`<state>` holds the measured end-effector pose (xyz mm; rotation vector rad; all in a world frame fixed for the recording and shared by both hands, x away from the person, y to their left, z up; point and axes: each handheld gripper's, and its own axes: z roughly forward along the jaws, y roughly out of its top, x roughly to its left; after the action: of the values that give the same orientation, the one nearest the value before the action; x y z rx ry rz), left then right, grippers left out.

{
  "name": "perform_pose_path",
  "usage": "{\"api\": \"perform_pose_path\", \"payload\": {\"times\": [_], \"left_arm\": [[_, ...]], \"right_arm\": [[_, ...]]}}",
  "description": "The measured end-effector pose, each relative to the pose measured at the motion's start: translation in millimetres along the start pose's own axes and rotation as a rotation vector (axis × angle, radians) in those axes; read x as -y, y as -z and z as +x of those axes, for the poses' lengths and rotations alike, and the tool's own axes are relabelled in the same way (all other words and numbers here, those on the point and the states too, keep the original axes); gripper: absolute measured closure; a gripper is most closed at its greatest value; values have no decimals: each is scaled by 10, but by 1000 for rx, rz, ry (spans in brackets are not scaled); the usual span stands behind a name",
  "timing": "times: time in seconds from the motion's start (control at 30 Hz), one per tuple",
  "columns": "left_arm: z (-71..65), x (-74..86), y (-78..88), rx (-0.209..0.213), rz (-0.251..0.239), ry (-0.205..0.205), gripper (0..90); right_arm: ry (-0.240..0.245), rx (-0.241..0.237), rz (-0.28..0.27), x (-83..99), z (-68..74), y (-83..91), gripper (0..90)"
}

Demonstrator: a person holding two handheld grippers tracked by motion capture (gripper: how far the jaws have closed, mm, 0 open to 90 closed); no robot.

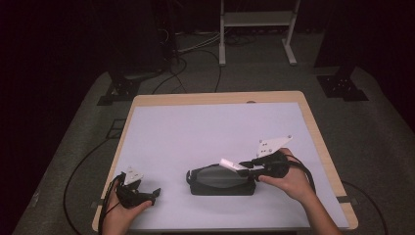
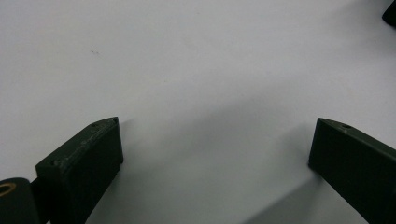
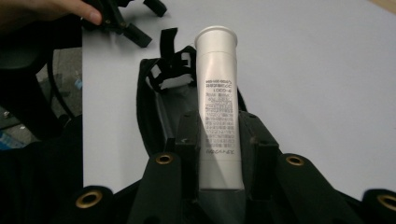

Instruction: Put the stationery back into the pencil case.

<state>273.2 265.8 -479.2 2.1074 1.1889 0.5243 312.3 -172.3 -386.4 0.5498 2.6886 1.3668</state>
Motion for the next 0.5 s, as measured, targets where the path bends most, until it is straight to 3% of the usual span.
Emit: {"api": "perform_pose_path", "payload": {"times": [0.2,0.5], "left_arm": [[0,0,0,0,0,0,19],[0,0,0,0,0,0,19]], "right_arm": [[24,-38,33,-37,44,-125,706],[35,-52,75,-46,54,-308,706]]}}
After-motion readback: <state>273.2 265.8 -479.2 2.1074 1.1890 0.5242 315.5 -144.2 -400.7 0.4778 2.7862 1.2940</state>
